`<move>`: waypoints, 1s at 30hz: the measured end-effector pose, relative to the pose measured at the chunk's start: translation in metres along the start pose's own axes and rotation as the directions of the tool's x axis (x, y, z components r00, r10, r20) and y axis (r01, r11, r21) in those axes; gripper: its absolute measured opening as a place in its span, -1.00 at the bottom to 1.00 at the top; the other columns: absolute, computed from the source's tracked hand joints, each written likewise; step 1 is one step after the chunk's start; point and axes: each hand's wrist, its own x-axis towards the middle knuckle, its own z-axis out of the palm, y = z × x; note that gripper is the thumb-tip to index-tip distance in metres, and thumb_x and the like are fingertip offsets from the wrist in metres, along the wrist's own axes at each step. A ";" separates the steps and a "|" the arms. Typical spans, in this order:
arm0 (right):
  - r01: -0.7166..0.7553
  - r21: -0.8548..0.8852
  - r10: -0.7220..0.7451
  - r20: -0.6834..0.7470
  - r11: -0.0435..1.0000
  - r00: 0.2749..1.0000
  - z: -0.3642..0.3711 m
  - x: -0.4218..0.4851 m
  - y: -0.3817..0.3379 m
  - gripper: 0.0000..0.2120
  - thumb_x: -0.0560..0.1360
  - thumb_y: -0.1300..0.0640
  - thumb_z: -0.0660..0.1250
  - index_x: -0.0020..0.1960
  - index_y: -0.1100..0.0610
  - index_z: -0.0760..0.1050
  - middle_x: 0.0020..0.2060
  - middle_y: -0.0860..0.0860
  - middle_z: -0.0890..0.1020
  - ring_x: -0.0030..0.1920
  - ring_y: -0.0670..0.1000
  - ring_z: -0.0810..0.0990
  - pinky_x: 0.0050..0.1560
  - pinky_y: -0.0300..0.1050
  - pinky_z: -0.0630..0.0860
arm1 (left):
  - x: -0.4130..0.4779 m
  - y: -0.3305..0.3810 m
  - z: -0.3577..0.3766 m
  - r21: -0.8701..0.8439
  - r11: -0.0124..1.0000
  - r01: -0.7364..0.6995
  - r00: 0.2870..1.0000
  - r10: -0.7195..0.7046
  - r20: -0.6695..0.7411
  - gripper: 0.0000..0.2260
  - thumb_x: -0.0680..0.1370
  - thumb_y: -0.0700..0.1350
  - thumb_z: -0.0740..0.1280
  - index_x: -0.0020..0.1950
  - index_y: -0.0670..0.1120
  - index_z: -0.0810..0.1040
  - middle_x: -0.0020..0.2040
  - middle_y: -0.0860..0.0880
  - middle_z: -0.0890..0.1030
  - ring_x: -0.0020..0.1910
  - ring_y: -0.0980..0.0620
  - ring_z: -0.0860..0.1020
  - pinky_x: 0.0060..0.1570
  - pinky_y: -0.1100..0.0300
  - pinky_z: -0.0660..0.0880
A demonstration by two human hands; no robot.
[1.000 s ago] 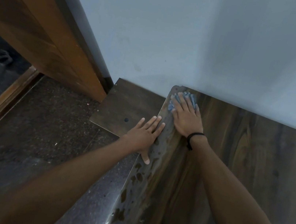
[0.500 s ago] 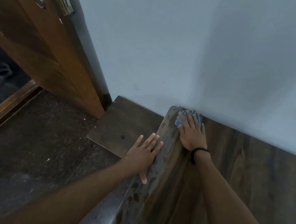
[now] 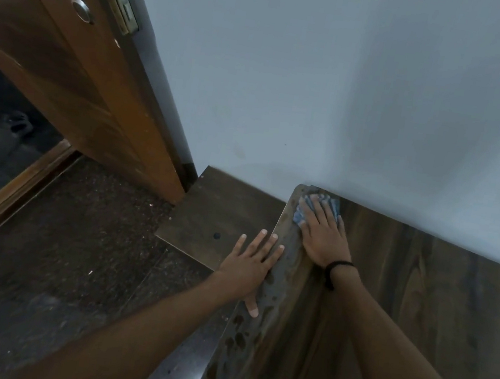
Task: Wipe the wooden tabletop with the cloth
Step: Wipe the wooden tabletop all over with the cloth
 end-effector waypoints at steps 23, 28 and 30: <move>-0.135 0.012 0.135 -0.039 0.991 0.990 0.027 -0.092 -0.019 -0.50 0.72 -0.07 -0.08 0.65 -0.17 -0.03 0.65 -0.12 -0.06 0.63 -0.05 -0.16 0.61 0.21 -0.12 | -0.034 -0.029 0.024 -0.099 0.988 -0.115 0.993 0.117 0.015 0.24 0.32 0.26 0.54 0.61 -0.02 -0.34 0.60 0.03 -0.36 0.54 -0.11 -0.41 0.50 -0.27 -0.19; -0.007 -0.056 0.006 -0.009 0.998 1.000 0.046 -0.122 -0.045 -0.50 0.72 -0.08 -0.13 0.65 -0.16 -0.07 0.64 -0.12 -0.08 0.62 -0.05 -0.20 0.61 0.20 -0.13 | -0.034 -0.030 0.030 -0.037 0.993 -0.111 0.993 0.112 0.028 0.25 0.31 0.33 0.50 0.61 -0.02 -0.36 0.60 0.04 -0.37 0.55 -0.12 -0.40 0.50 -0.28 -0.19; 0.013 -0.060 -0.011 0.031 0.998 0.999 0.040 -0.139 -0.032 -0.50 0.72 -0.09 -0.12 0.64 -0.20 -0.07 0.64 -0.15 -0.07 0.61 -0.08 -0.22 0.61 0.18 -0.13 | -0.032 -0.031 0.030 -0.013 0.994 -0.111 0.993 0.111 0.030 0.26 0.30 0.35 0.49 0.60 -0.01 -0.37 0.60 0.04 -0.37 0.54 -0.11 -0.40 0.51 -0.29 -0.18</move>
